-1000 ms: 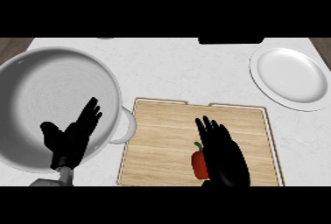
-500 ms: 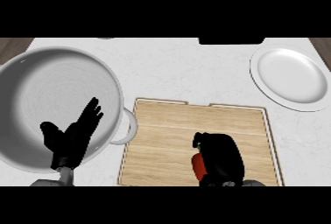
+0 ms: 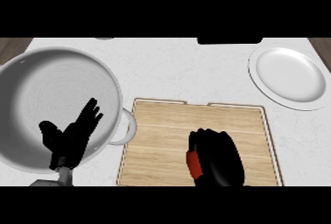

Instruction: Pick the bell pepper from the tray and place it in the plate

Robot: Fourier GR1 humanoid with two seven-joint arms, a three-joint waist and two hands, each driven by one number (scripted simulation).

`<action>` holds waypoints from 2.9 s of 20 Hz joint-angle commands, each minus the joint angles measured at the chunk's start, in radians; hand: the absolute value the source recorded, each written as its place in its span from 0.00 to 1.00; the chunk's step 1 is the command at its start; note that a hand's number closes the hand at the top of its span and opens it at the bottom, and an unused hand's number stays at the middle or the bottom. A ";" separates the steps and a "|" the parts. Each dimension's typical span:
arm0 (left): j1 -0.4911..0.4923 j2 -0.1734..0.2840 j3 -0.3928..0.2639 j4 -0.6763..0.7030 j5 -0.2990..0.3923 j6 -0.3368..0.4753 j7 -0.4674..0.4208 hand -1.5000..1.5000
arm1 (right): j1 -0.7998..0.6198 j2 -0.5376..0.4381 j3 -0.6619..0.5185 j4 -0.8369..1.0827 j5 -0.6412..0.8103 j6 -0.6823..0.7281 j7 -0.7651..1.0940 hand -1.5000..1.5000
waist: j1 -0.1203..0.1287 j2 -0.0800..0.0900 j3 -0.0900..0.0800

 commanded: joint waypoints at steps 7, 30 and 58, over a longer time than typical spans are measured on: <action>0.093 -0.034 -0.025 0.066 -0.032 0.023 -0.012 0.50 | 0.263 -0.284 -0.048 -0.385 -0.088 -0.341 -0.423 1.00 | -0.034 0.010 -0.013; 0.042 -0.053 -0.038 0.059 -0.043 -0.023 0.018 0.50 | 0.208 -0.290 -0.841 0.253 -0.871 -0.532 -1.047 1.00 | 0.027 0.026 -0.012; -0.067 -0.075 -0.036 0.071 -0.067 -0.036 0.067 0.50 | -0.456 -0.363 -0.903 1.444 -0.770 -0.237 -1.377 0.00 | 0.110 0.061 -0.006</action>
